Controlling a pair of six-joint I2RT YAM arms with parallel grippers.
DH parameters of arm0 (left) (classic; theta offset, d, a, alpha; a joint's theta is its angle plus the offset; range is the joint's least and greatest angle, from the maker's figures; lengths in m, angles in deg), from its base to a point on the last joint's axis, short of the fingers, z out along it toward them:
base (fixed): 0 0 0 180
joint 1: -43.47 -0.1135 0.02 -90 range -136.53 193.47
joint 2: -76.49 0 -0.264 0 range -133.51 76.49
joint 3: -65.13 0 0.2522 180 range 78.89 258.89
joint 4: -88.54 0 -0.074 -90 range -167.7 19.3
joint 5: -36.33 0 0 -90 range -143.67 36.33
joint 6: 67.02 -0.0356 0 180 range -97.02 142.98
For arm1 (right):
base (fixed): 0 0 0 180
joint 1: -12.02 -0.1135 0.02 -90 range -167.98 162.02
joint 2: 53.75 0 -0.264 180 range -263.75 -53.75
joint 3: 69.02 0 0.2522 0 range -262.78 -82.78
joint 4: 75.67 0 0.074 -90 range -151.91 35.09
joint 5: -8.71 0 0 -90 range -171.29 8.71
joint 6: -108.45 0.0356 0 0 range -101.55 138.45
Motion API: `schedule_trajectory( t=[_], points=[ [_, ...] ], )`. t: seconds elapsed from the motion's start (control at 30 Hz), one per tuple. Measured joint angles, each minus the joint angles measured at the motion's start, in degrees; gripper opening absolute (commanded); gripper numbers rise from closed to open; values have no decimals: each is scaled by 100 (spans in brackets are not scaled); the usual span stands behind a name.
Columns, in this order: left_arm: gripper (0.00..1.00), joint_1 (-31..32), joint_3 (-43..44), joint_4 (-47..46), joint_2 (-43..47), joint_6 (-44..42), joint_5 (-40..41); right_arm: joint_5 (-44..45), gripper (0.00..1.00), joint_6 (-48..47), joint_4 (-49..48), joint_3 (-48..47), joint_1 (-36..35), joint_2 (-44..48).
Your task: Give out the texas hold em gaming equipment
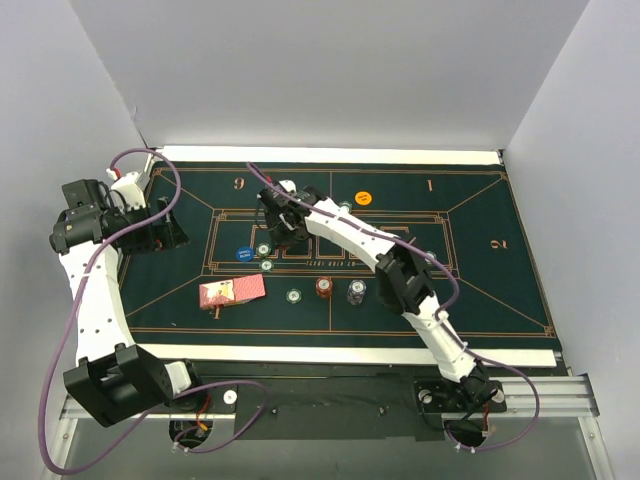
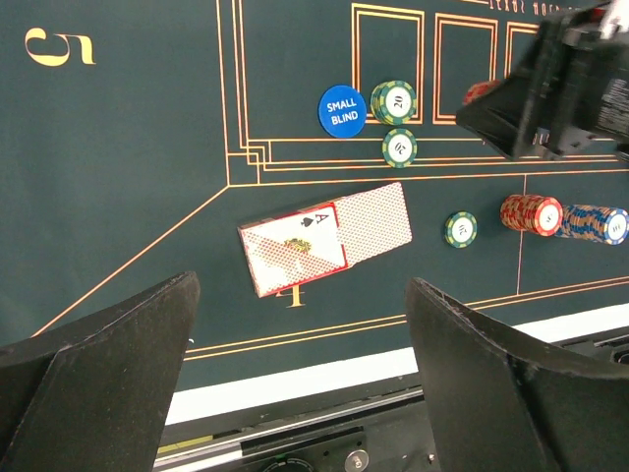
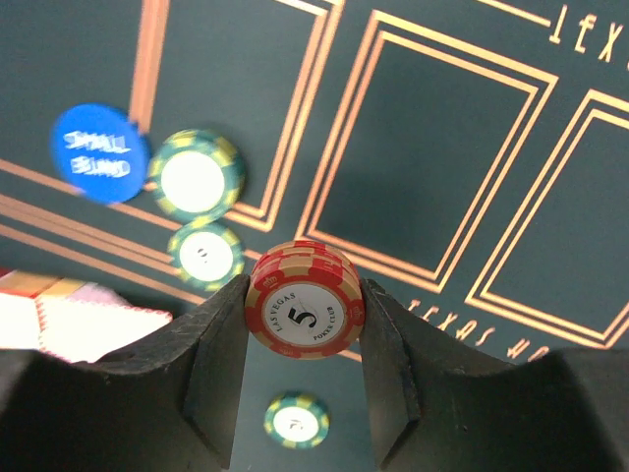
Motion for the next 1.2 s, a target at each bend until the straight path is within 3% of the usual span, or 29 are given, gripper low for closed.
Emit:
schedule_trajectory(
  t=[0.17,0.67,0.87,0.97,1.2],
  points=[
    [97,-9,0,-31,-55,0,-59,-144,29,107,-57,-52,216,-549],
    [97,-15,-4,-44,-74,0,-173,-518,30,424,-533,-393,321,-966],
    [97,-15,-4,-46,-72,0,-175,-601,43,520,-656,-540,321,-1099],
    [97,-15,-4,-46,-72,0,-173,-645,55,542,-667,-566,321,-1115],
    [97,-15,-4,-44,-66,2,-179,-706,62,529,-798,-566,317,-1113]
  ],
)
